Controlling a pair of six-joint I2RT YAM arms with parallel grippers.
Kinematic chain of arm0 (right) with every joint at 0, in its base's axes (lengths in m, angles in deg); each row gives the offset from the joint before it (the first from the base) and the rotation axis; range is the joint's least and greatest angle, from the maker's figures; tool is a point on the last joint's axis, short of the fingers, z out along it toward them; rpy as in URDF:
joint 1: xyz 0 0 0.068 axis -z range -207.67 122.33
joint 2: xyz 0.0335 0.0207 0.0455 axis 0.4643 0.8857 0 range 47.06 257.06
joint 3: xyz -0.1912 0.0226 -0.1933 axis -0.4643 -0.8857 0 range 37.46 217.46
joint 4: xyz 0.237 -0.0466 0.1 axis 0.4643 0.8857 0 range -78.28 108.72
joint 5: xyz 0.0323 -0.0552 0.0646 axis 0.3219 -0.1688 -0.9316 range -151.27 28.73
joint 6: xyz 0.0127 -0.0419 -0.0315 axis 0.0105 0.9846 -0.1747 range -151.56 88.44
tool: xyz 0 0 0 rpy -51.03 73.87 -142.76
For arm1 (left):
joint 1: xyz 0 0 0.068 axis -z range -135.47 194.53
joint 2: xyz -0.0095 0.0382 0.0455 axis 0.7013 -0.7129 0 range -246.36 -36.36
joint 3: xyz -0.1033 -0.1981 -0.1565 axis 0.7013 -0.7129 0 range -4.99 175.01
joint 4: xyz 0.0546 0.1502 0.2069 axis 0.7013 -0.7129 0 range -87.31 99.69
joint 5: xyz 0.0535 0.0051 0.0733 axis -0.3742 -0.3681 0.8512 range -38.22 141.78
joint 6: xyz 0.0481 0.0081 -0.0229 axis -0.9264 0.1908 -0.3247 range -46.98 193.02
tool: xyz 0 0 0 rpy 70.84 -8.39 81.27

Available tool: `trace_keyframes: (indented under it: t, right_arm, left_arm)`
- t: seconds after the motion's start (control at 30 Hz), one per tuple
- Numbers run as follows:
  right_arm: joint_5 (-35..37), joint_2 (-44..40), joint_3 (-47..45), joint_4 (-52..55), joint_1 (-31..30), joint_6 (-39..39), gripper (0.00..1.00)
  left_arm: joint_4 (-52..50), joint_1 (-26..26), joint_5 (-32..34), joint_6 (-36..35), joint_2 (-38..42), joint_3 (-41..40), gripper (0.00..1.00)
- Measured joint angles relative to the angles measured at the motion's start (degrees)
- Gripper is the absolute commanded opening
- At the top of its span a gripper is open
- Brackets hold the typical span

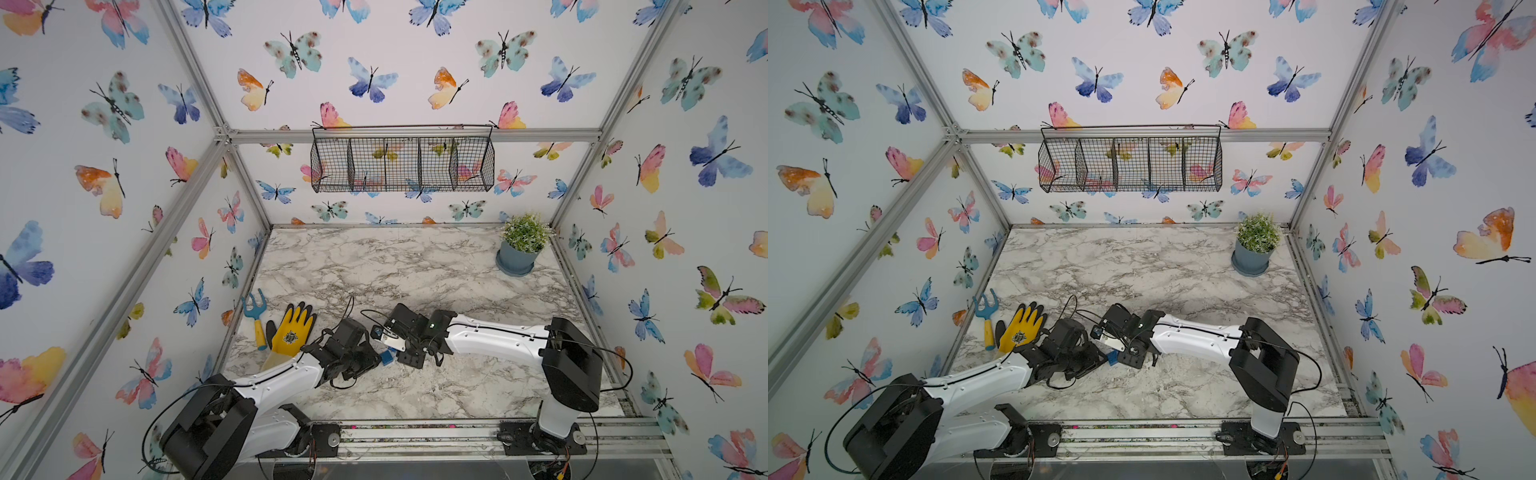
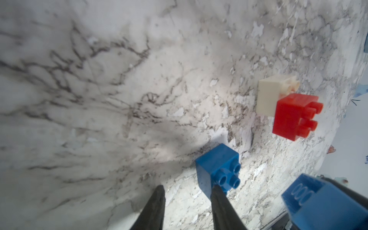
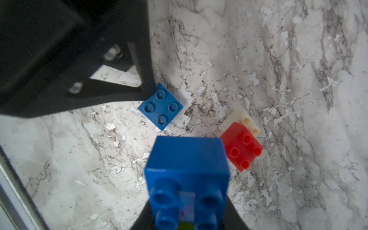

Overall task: Assemble the letter y with lego
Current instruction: Move the lego brick at the center of the board, then assemble the lego brick with the lego brick.

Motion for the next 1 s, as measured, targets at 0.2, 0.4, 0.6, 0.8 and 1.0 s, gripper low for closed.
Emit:
trace_keyframes:
  t: [0.2,0.4,0.6,0.8,1.0]
  right_arm:
    - [0.1,0.1,1.4,-0.2,0.0,0.1,0.28]
    - [0.7,0.1,1.2,-0.3,0.0,0.0,0.28]
    - [0.9,0.1,0.6,-0.3,0.3,-0.2,0.28]
    - [0.1,1.2,1.4,-0.3,0.3,0.0,0.28]
    - [-2.0,5.7,5.3,0.7,0.3,1.0,0.28]
  left_arm:
    - [-0.8,-0.1,1.8,-1.1,-3.2,2.6,0.37]
    - [3.2,-0.1,1.6,-2.1,-7.3,4.3,0.37]
    - [5.6,0.0,1.2,-2.6,-9.0,4.9,0.38]
    - [3.1,-0.6,2.6,-2.6,-4.2,2.3,0.45]
    - [-3.8,-5.2,4.3,-2.1,7.6,-3.2,0.48]
